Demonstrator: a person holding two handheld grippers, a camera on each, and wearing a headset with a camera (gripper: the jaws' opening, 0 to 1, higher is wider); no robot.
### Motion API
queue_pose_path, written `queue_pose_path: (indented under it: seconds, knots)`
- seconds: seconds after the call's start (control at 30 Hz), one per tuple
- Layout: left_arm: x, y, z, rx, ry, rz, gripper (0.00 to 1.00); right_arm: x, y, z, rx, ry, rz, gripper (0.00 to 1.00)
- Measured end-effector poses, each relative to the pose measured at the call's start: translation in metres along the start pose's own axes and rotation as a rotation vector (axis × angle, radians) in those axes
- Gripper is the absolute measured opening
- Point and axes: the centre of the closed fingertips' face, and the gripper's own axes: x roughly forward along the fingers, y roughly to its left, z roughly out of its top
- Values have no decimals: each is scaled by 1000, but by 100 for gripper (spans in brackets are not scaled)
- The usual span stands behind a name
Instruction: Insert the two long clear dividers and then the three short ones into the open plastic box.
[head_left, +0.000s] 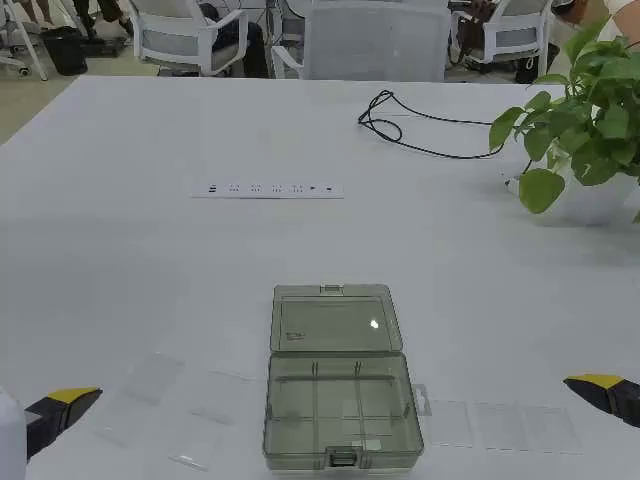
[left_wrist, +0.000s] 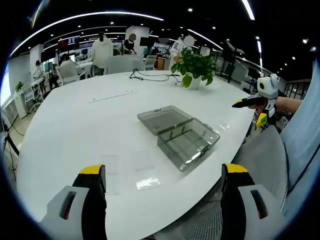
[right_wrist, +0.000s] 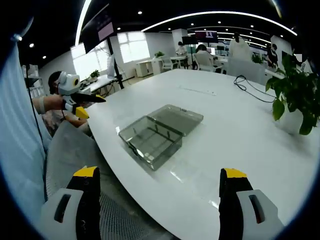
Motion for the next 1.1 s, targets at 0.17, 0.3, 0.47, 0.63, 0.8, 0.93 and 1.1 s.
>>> queue_pose_path:
  seconds: [0.17, 0.3, 0.47, 0.63, 0.8, 0.93, 1.1]
  knots:
    - [-1, 1, 1, 3, -2, 2, 98, 1, 0, 1, -3, -3, 0, 100]
    - [-2, 1, 1, 1, -4, 6, 98, 1, 1, 2, -5, -4, 1, 100]
    - [-2, 0, -2, -3, -4, 7, 98, 1, 0, 3, -9, -5, 1, 100]
    - [-3, 0, -3, -6, -6, 9, 98, 0, 0, 3, -10, -4, -1, 100]
    - [-4, 0, -3, -6, -8, 9, 98, -2, 0, 3, -12, -7, -4, 100]
    - [-4, 0, -4, -6, -7, 8, 97, -3, -2, 2, -12, -7, -8, 100]
    - [-3, 0, -7, -3, -1, 5, 97, -4, -3, 2, -14, -9, -11, 100]
